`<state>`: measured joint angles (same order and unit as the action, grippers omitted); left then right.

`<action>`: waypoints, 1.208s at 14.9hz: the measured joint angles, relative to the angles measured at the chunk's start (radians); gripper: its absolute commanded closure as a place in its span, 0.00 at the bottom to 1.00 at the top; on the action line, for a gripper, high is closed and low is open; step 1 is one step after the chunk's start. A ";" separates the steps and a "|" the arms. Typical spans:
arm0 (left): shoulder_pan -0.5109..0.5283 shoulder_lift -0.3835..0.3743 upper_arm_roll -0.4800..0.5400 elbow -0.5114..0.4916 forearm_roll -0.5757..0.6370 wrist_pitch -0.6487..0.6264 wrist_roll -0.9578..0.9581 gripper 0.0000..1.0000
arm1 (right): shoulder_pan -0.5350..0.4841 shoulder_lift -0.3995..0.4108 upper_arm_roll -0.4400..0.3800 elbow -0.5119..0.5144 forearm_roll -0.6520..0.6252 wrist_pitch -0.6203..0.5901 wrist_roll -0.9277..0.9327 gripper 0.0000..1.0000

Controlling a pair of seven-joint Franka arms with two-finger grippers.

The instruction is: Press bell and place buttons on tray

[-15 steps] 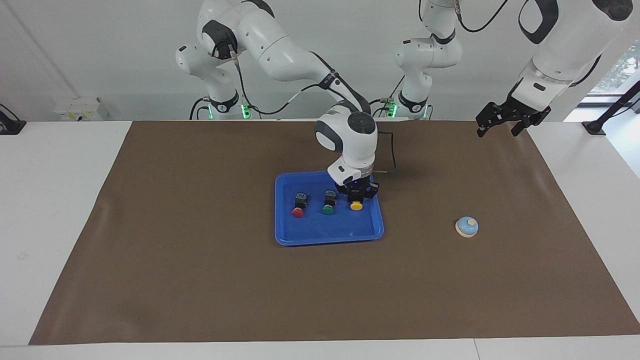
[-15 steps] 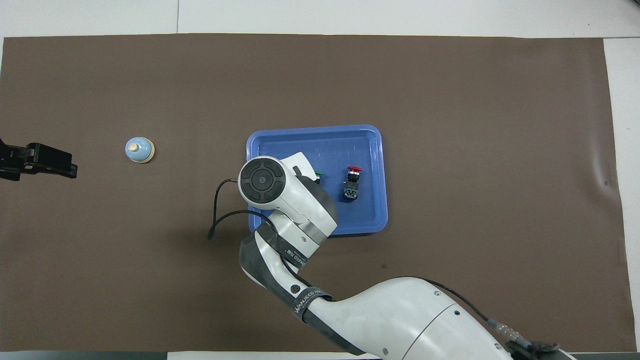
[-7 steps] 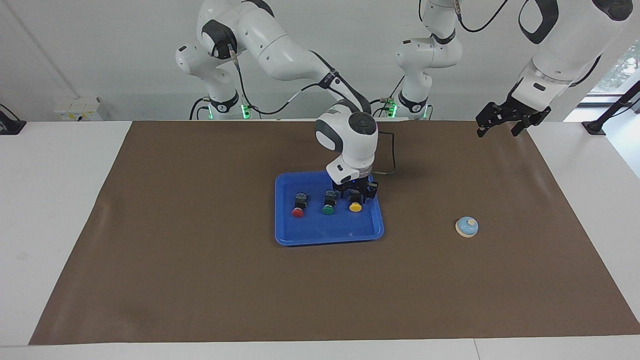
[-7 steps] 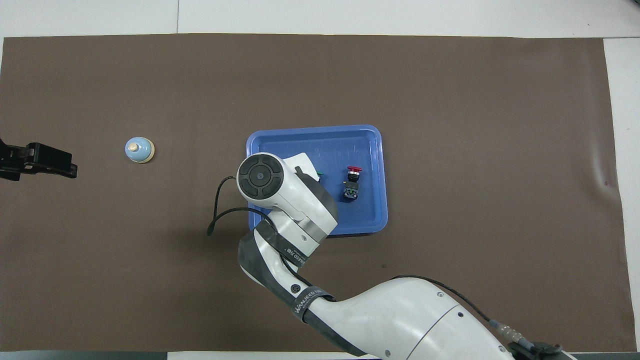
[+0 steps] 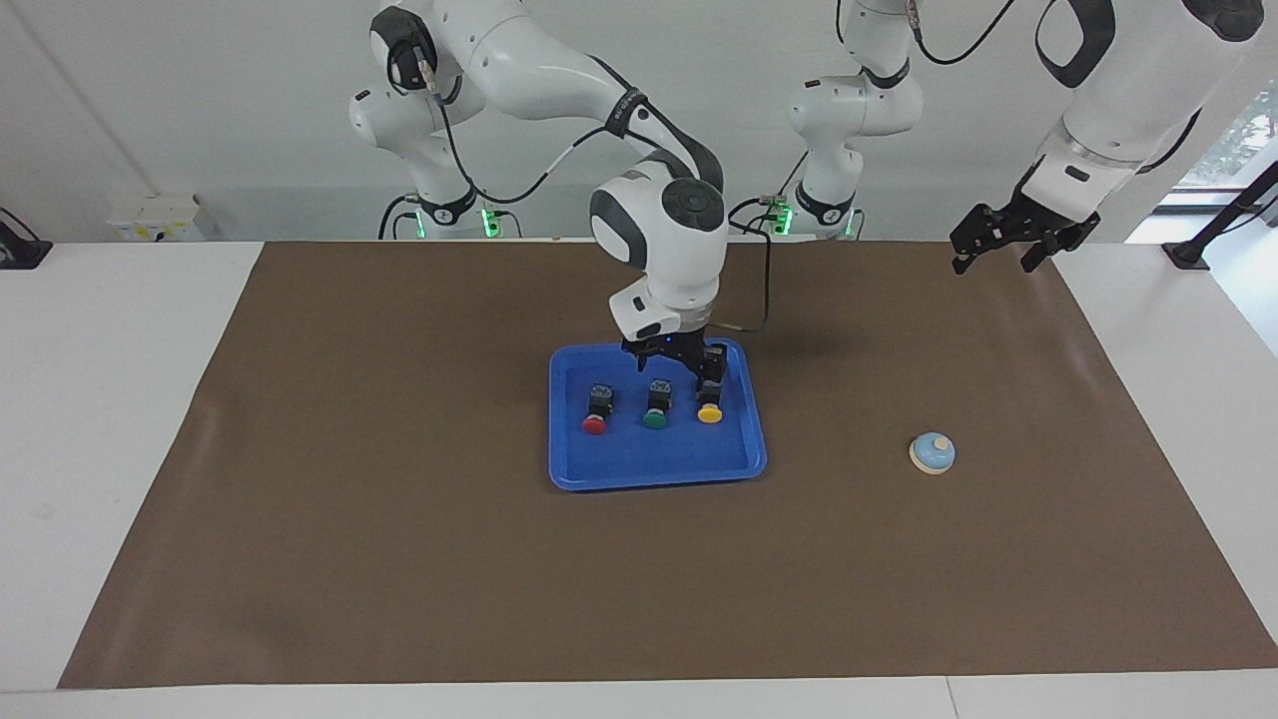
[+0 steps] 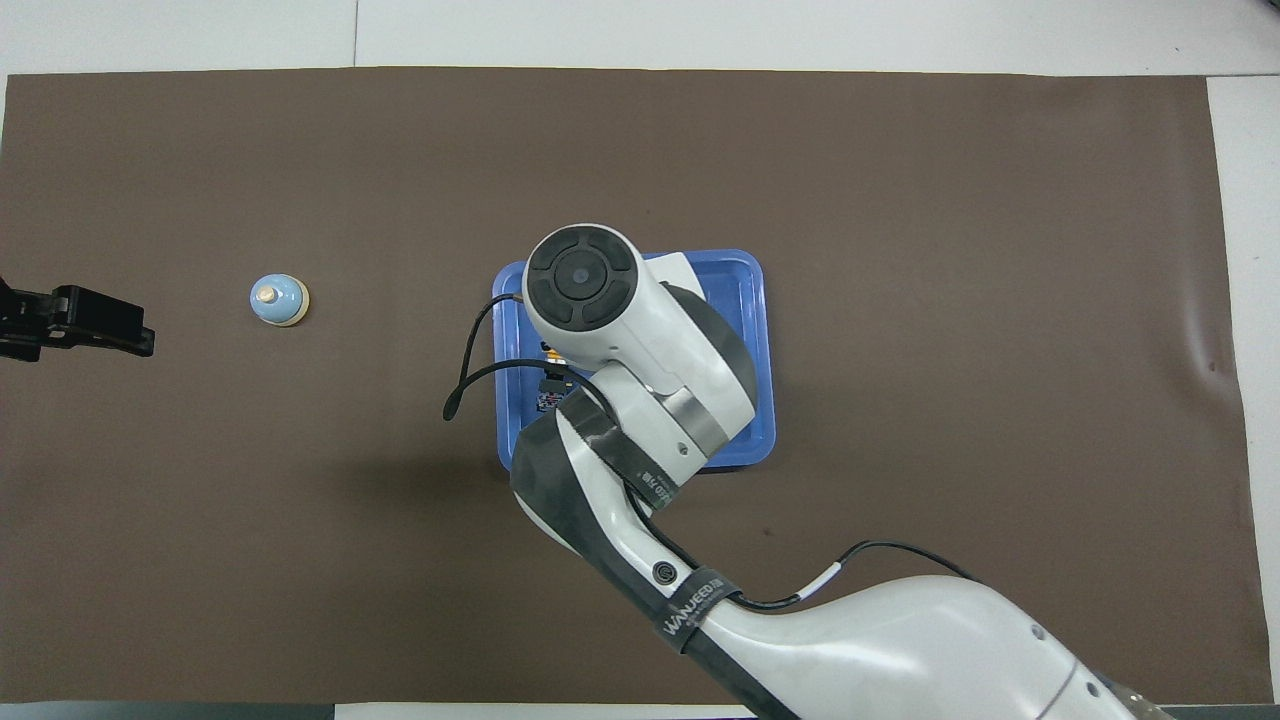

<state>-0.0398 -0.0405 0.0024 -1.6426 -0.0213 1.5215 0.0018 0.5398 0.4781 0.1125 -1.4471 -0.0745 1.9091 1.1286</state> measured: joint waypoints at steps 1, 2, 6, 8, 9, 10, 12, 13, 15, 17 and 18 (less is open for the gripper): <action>0.000 0.000 0.000 0.000 0.000 0.000 0.000 0.00 | -0.030 -0.027 0.000 0.000 0.000 -0.031 -0.017 0.00; 0.000 0.000 0.000 0.000 0.000 0.000 0.000 0.00 | -0.064 -0.055 -0.001 0.000 0.000 -0.065 -0.063 0.00; 0.000 0.000 0.000 0.000 0.000 0.000 0.000 0.00 | -0.225 -0.160 -0.002 -0.001 0.005 -0.171 -0.339 0.00; 0.000 0.000 0.000 0.000 0.000 0.000 0.000 0.00 | -0.286 -0.194 -0.001 -0.002 0.008 -0.209 -0.448 0.00; 0.000 0.000 0.000 0.000 0.000 0.000 0.000 0.00 | -0.309 -0.206 -0.001 -0.002 0.010 -0.224 -0.481 0.00; 0.000 0.000 0.000 0.000 0.000 0.000 0.000 0.00 | -0.325 -0.217 -0.001 -0.003 0.020 -0.237 -0.505 0.00; 0.000 0.000 0.000 0.000 0.000 0.000 0.000 0.00 | -0.350 -0.238 -0.001 -0.003 0.049 -0.262 -0.540 0.00; 0.000 0.000 0.000 0.000 0.000 0.000 0.000 0.00 | -0.364 -0.249 -0.001 -0.003 0.054 -0.271 -0.566 0.00; 0.000 0.000 0.000 0.000 0.000 0.000 0.000 0.00 | -0.407 -0.270 -0.001 -0.003 0.057 -0.289 -0.662 0.00; 0.000 0.000 0.000 0.000 0.000 0.000 0.000 0.00 | -0.463 -0.291 -0.001 -0.003 0.068 -0.309 -0.781 0.00; 0.000 0.000 0.000 0.000 0.000 0.000 0.000 0.00 | -0.491 -0.299 -0.001 -0.003 0.072 -0.323 -0.835 0.00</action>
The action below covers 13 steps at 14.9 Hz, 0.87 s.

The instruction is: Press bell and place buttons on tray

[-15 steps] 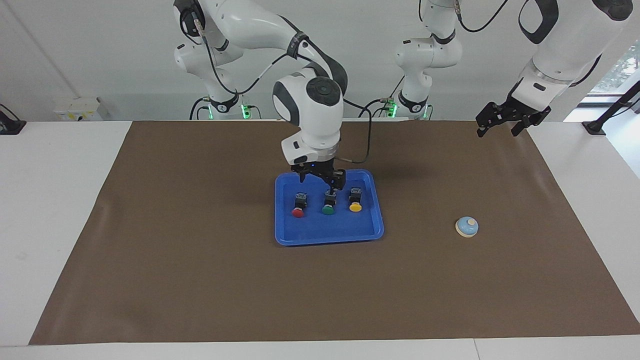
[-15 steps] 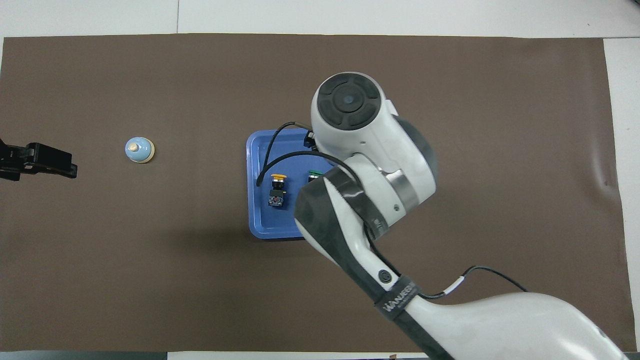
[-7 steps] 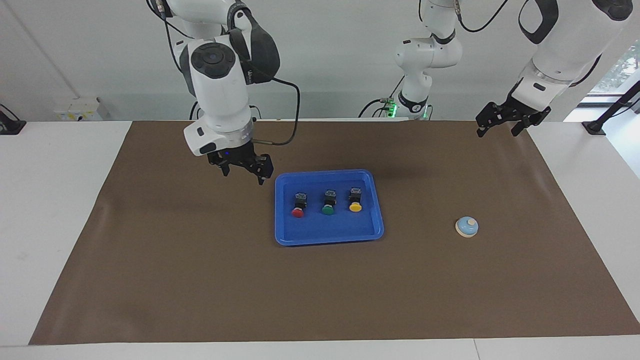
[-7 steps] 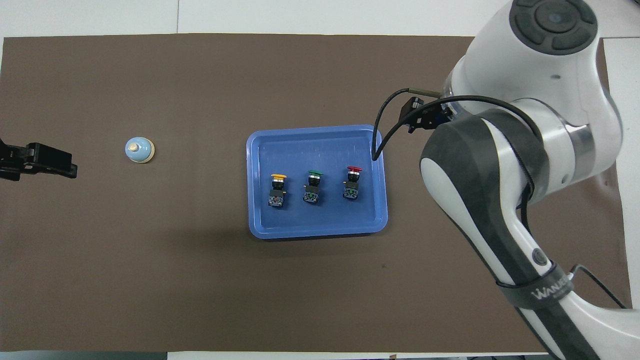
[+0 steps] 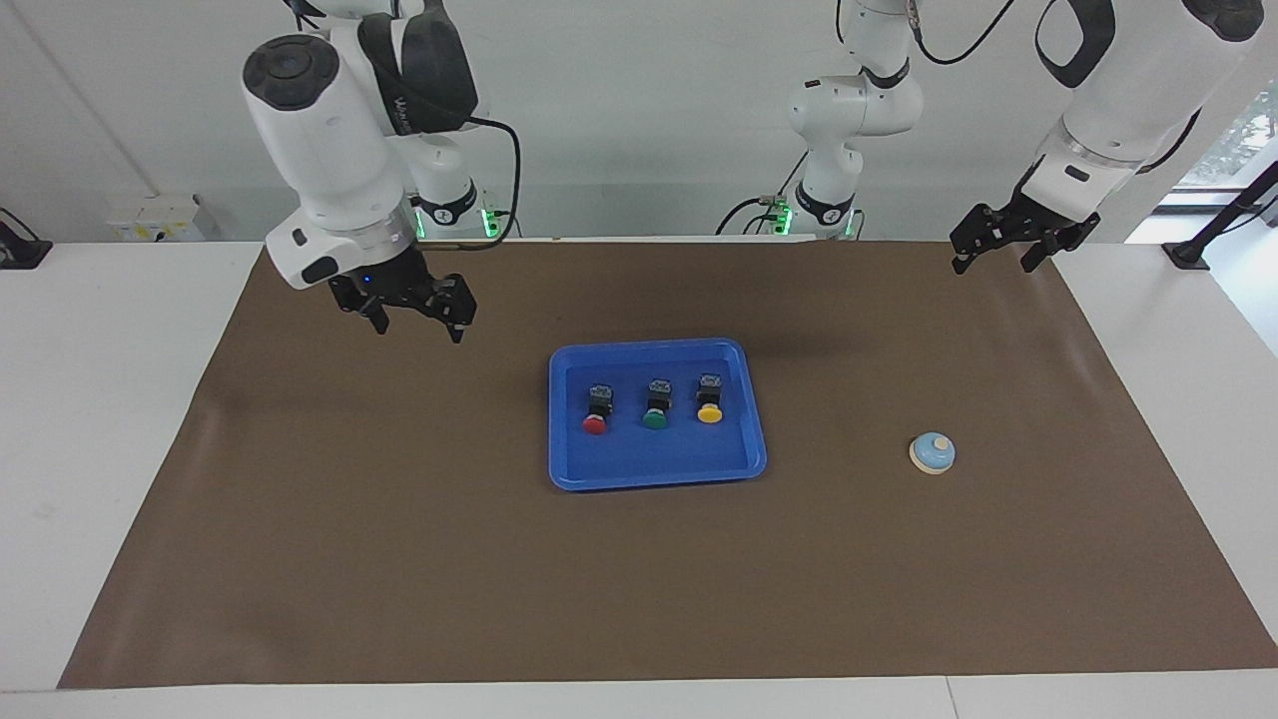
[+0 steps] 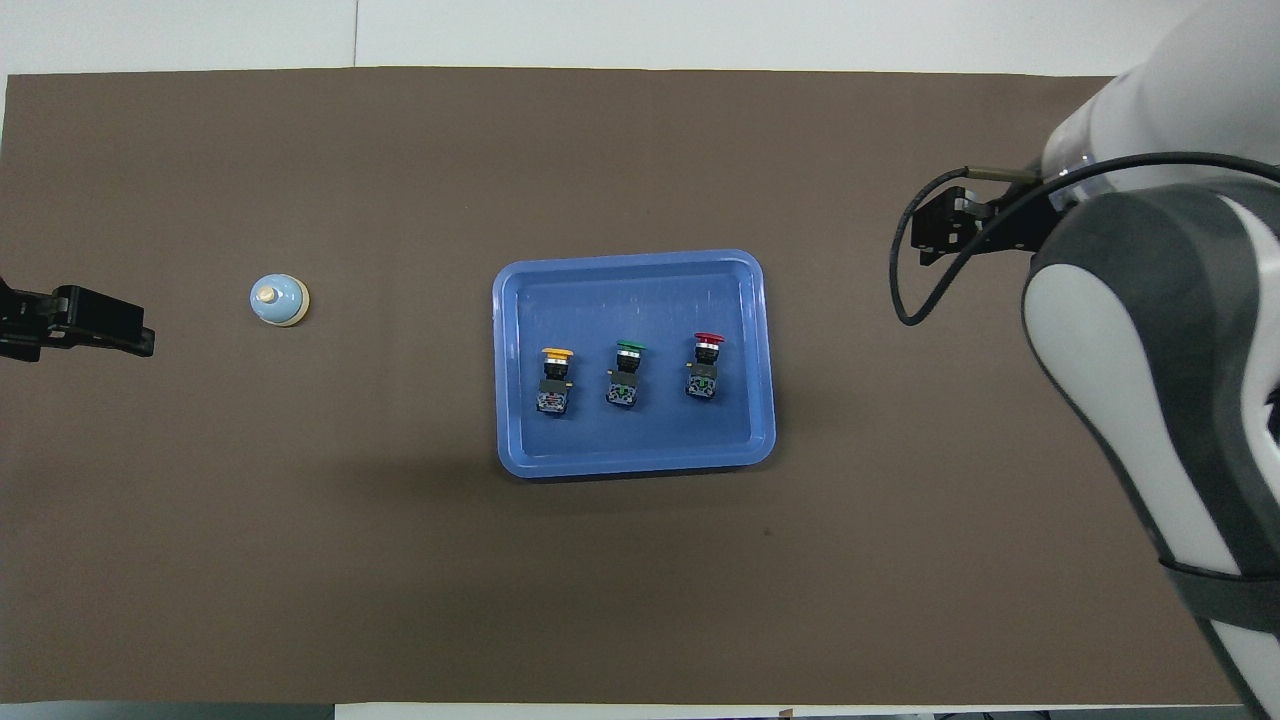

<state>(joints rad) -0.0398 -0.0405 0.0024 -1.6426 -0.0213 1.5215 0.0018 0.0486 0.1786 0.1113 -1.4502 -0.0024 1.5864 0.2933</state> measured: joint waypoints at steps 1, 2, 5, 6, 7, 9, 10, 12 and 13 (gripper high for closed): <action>0.000 0.000 0.000 0.000 0.000 0.000 0.000 0.00 | -0.028 -0.010 0.000 0.000 0.002 -0.015 -0.058 0.00; 0.000 0.000 0.000 0.000 0.000 0.000 0.000 0.00 | -0.054 -0.019 0.000 0.000 0.004 -0.028 -0.108 0.00; 0.000 0.000 0.000 0.000 0.000 0.000 0.000 0.00 | -0.100 -0.043 -0.003 0.000 0.006 -0.074 -0.211 0.00; 0.000 0.000 0.000 0.000 0.000 0.000 0.000 0.00 | -0.103 -0.051 -0.010 0.000 0.006 -0.088 -0.238 0.00; 0.000 0.000 0.000 0.000 0.000 0.000 0.000 0.00 | -0.102 -0.059 -0.022 0.000 0.006 -0.100 -0.261 0.00; 0.000 0.000 0.000 0.000 0.000 0.000 0.000 0.00 | -0.098 -0.080 -0.045 -0.003 0.006 -0.129 -0.296 0.00; 0.000 0.000 0.000 0.000 0.000 0.000 0.000 0.00 | -0.098 -0.096 -0.054 -0.011 0.006 -0.145 -0.308 0.00; 0.000 0.000 0.000 0.000 0.000 0.000 0.000 0.00 | -0.097 -0.145 -0.072 -0.053 0.006 -0.175 -0.332 0.00; 0.000 0.000 0.000 0.000 0.000 0.000 0.000 0.00 | -0.097 -0.172 -0.082 -0.082 0.006 -0.180 -0.348 0.00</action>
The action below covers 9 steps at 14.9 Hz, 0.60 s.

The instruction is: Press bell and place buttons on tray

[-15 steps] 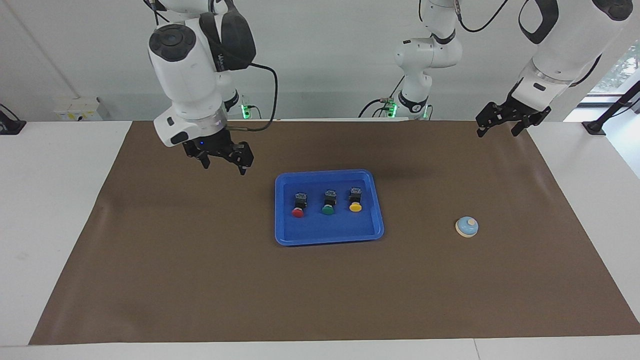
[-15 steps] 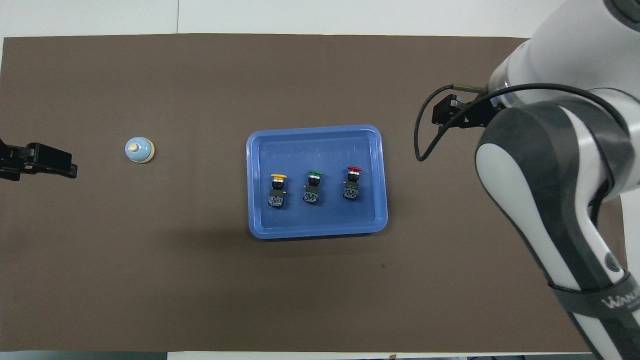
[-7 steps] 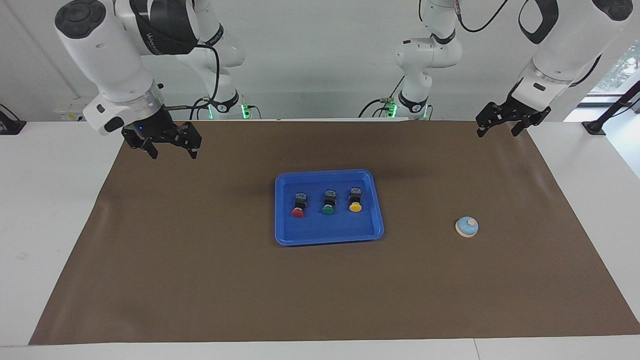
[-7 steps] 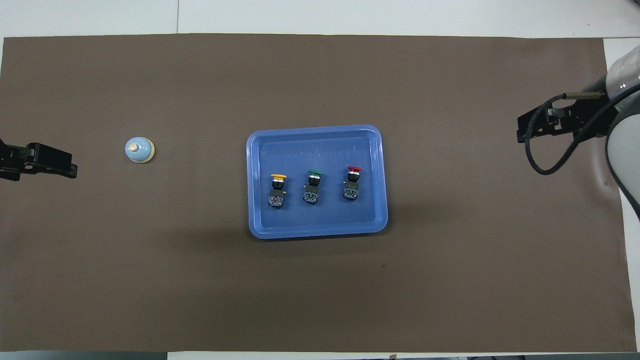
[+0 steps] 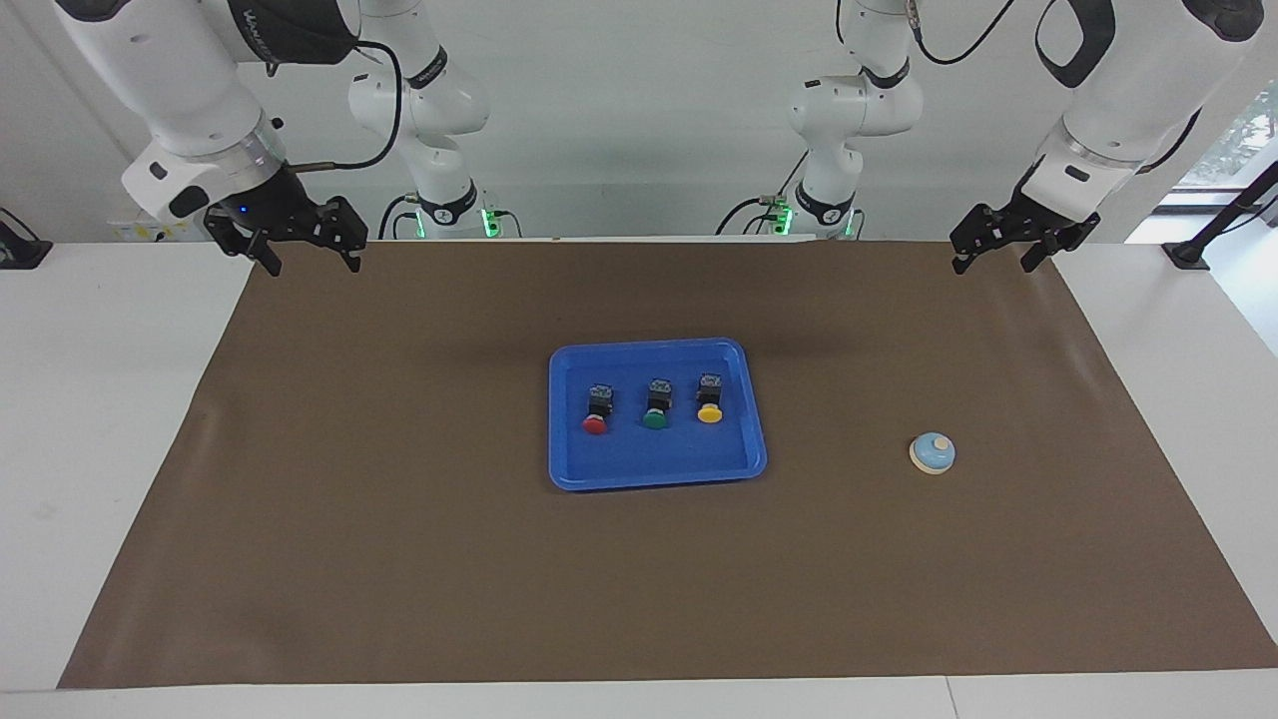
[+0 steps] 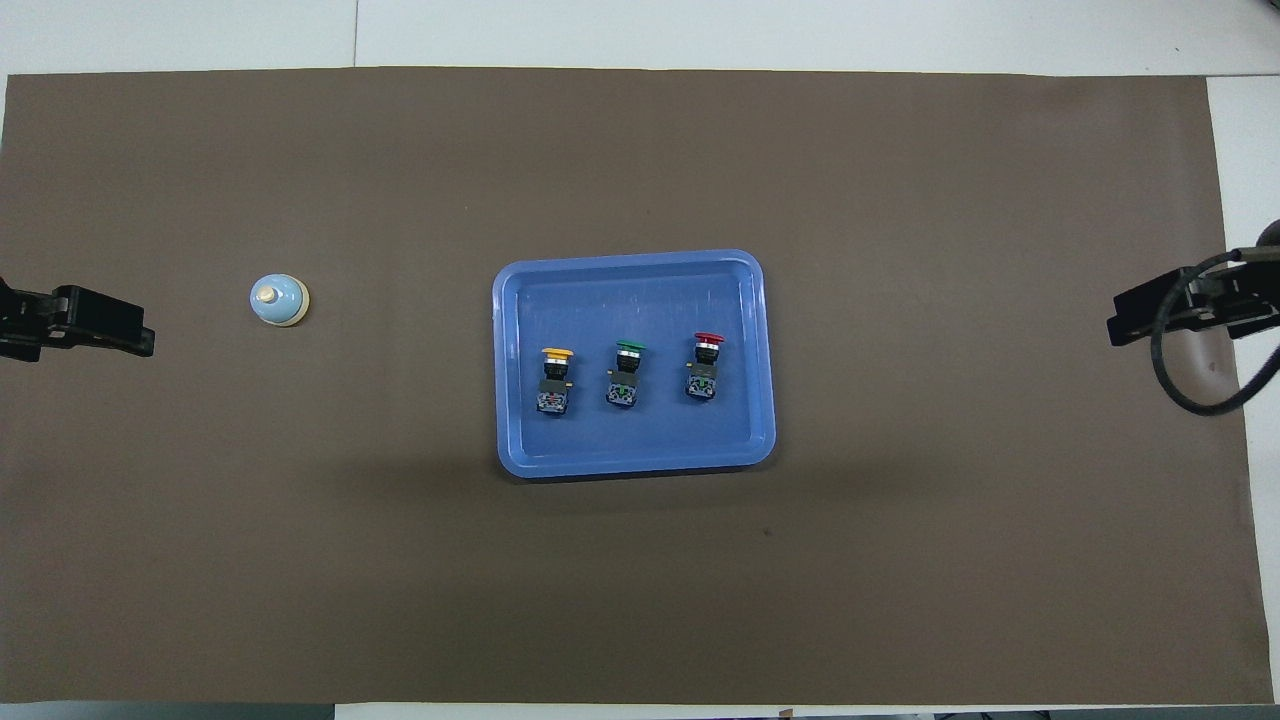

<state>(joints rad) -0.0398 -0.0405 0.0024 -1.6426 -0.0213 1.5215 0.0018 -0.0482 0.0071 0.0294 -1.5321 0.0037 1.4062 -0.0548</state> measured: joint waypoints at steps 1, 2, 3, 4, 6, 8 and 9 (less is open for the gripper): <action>0.000 0.000 0.000 0.000 0.000 0.000 0.000 0.00 | 0.000 -0.023 -0.009 -0.029 0.000 0.000 -0.013 0.00; 0.000 0.000 0.000 0.000 0.000 0.000 0.000 0.00 | -0.001 -0.039 -0.015 -0.053 0.000 0.000 -0.020 0.00; 0.000 0.000 0.000 0.000 0.000 0.000 0.000 0.00 | -0.002 -0.049 -0.019 -0.070 0.000 0.003 -0.021 0.00; 0.000 0.000 0.000 0.000 0.000 0.000 0.000 0.00 | -0.002 -0.053 -0.020 -0.080 0.000 0.008 -0.021 0.00; 0.000 0.000 0.000 0.000 0.000 0.000 0.000 0.00 | -0.002 -0.054 -0.020 -0.088 0.000 0.033 -0.021 0.00; 0.000 0.000 0.000 0.000 0.000 0.000 0.000 0.00 | -0.002 -0.054 -0.020 -0.092 -0.001 0.071 -0.021 0.00; 0.000 0.000 0.000 0.000 0.000 0.000 0.000 0.00 | -0.002 -0.054 -0.020 -0.093 -0.002 0.090 -0.021 0.00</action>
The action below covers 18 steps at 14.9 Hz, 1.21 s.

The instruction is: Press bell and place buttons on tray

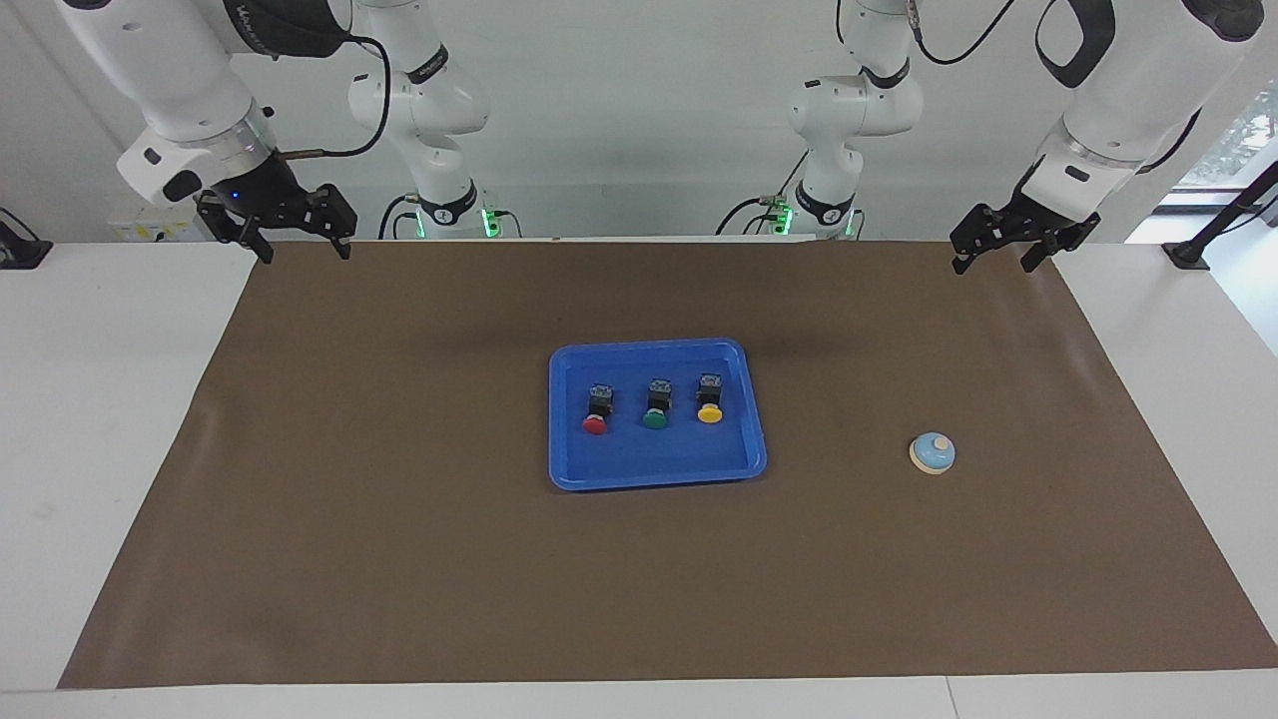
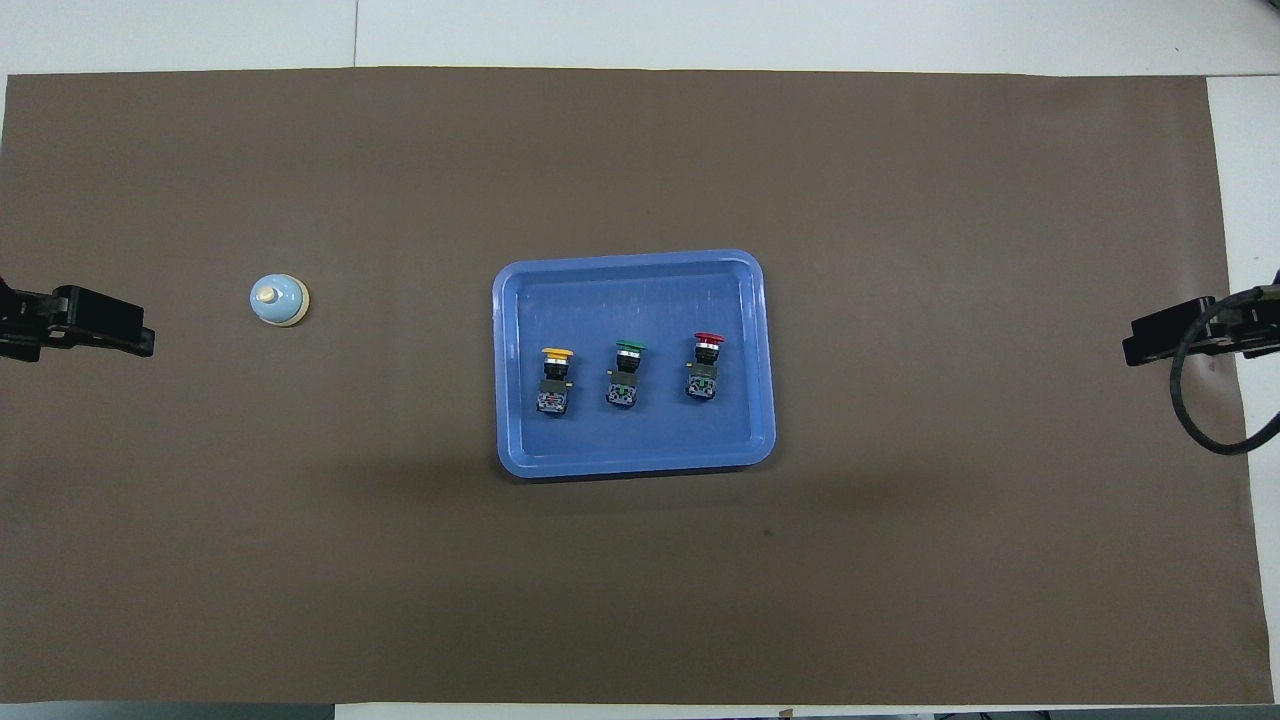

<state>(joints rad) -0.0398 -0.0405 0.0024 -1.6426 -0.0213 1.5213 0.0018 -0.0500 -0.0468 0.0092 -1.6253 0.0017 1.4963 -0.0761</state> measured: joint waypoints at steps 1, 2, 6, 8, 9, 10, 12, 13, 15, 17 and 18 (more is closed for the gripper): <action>0.000 0.000 0.000 0.000 0.000 -0.001 0.000 0.00 | 0.000 0.000 0.000 -0.001 -0.001 0.011 0.000 0.00; 0.000 -0.001 0.000 0.000 0.000 -0.002 0.000 0.00 | 0.000 0.000 0.000 -0.001 -0.001 0.015 0.000 0.00; 0.000 -0.006 0.000 0.000 0.000 0.001 0.000 0.00 | 0.000 0.000 0.000 -0.001 -0.002 0.016 0.000 0.00; 0.001 -0.006 0.000 -0.002 0.000 0.035 0.000 0.22 | 0.000 0.000 0.000 -0.001 -0.003 0.016 0.000 0.00; 0.001 -0.006 0.000 -0.008 0.000 0.054 0.000 0.45 | 0.000 0.000 0.000 -0.001 -0.003 0.016 0.000 0.00; 0.001 -0.006 0.000 -0.019 0.000 0.068 0.000 0.68 | 0.000 0.000 0.000 -0.001 -0.003 0.016 0.000 0.00; 0.001 -0.005 0.000 -0.047 0.000 0.096 0.000 1.00 | 0.000 0.000 0.000 -0.001 -0.003 0.013 0.000 0.00; 0.001 -0.002 0.000 -0.062 0.000 0.117 0.000 1.00 | 0.000 0.000 0.000 -0.001 -0.002 0.012 0.000 0.00; 0.001 0.009 0.000 -0.090 0.000 0.177 0.000 1.00 | 0.000 0.000 0.000 -0.001 -0.003 0.012 0.000 0.00; 0.003 0.029 0.000 -0.118 0.000 0.244 0.000 1.00 | 0.000 0.000 0.000 -0.001 -0.003 0.012 0.000 0.00; 0.006 0.046 0.001 -0.127 0.000 0.272 0.000 1.00 | 0.000 0.000 0.000 -0.001 -0.003 0.012 0.000 0.00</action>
<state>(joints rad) -0.0341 0.0052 0.0030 -1.7698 -0.0212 1.7933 0.0019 -0.0497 -0.0468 0.0088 -1.6261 -0.0008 1.5083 -0.0761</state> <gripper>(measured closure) 0.991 0.000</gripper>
